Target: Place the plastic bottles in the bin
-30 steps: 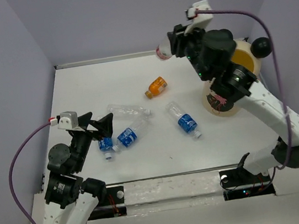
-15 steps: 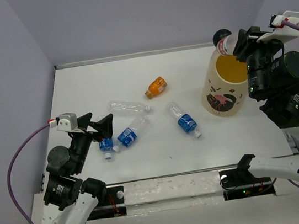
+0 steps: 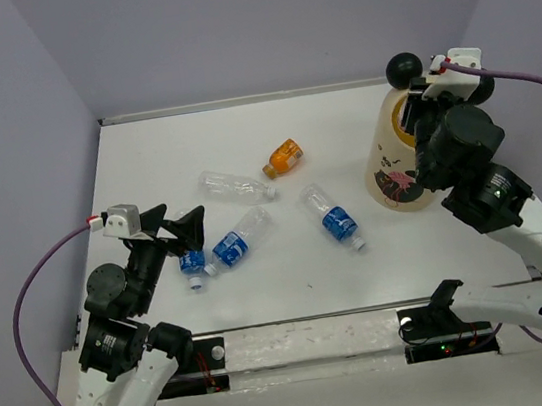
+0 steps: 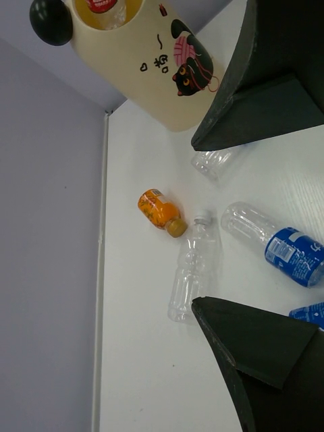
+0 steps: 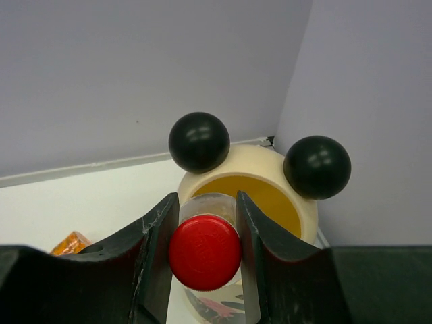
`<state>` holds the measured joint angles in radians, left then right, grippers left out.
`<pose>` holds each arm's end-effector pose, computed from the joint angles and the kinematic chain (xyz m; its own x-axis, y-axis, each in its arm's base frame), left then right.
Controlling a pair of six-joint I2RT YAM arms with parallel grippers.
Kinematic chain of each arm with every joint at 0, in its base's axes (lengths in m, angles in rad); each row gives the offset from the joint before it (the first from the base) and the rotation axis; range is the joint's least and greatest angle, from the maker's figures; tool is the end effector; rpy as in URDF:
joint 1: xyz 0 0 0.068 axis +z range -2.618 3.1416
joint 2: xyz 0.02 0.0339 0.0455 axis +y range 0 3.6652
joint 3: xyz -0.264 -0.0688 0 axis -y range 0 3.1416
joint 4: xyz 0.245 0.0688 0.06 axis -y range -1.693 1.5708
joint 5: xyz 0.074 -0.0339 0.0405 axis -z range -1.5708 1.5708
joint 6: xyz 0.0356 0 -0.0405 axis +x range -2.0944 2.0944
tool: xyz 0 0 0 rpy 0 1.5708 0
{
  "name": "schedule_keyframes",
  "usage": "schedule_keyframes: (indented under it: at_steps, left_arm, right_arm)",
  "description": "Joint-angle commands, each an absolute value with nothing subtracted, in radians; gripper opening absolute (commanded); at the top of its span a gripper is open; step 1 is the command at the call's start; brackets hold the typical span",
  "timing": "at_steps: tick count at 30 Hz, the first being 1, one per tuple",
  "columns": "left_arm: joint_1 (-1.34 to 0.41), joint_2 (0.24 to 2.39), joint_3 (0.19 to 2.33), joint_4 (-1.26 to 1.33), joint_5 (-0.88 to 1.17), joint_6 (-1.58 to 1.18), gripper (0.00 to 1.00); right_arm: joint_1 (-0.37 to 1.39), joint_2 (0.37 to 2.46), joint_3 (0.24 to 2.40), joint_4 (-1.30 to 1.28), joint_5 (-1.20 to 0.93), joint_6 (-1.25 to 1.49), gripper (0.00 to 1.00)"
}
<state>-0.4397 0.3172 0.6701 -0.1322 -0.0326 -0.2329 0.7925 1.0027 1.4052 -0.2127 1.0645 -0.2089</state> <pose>0.0776 -0.0352 0.3608 0.1012 -0.3025 -0.9478 0.4317 0.8716 -0.2321 0.1412 0.0988 0.5044 0.0761 -0.0660 -0.9949 0.2795 0.9592 -0.0423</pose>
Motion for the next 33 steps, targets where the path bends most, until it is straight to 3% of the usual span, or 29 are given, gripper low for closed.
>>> schedule_keyframes:
  at_steps: [1, 9, 10, 12, 13, 14, 16, 20, 28, 33]
  left_arm:
    - [-0.446, 0.327, 0.704, -0.097, -0.034, -0.222, 0.99]
    - [-0.446, 0.331, 0.706, -0.1, -0.037, -0.222, 0.99]
    - [-0.446, 0.333, 0.704, -0.1, -0.037, -0.222, 0.99]
    - [-0.445, 0.334, 0.704, -0.098, -0.038, -0.222, 0.99]
    - [-0.445, 0.337, 0.704, -0.1, -0.038, -0.222, 0.99]
    - [-0.445, 0.339, 0.706, -0.098, -0.037, -0.222, 0.99]
    - [-0.446, 0.342, 0.706, -0.097, -0.035, -0.222, 0.99]
    - [-0.445, 0.347, 0.704, -0.097, -0.037, -0.222, 0.99]
    - [-0.443, 0.362, 0.706, -0.095, -0.035, -0.222, 0.99]
    - [-0.437, 0.368, 0.706, -0.097, -0.035, -0.222, 0.99]
  right_arm:
    - [0.707, 1.0, 1.35, -0.189, 1.057, -0.152, 0.0]
    - [0.571, 1.034, 1.279, -0.189, 0.913, -0.068, 0.0]
    - [0.557, 1.043, 1.276, -0.187, 0.91, -0.063, 0.08]
    - [0.548, 1.055, 1.279, -0.189, 0.904, -0.064, 0.39]
    - [0.548, 1.061, 1.285, -0.189, 0.908, -0.071, 0.67]
    - [0.548, 1.066, 1.295, -0.187, 0.911, -0.077, 0.78]
    - [0.548, 1.084, 1.336, -0.193, 0.904, -0.098, 0.92]
    - [0.548, 1.108, 1.425, -0.291, 0.841, -0.065, 0.93]
    - [0.56, 1.192, 1.494, -0.5, 0.392, 0.037, 0.76]
    - [0.695, 1.284, 1.412, -0.538, 0.295, 0.028, 0.81]
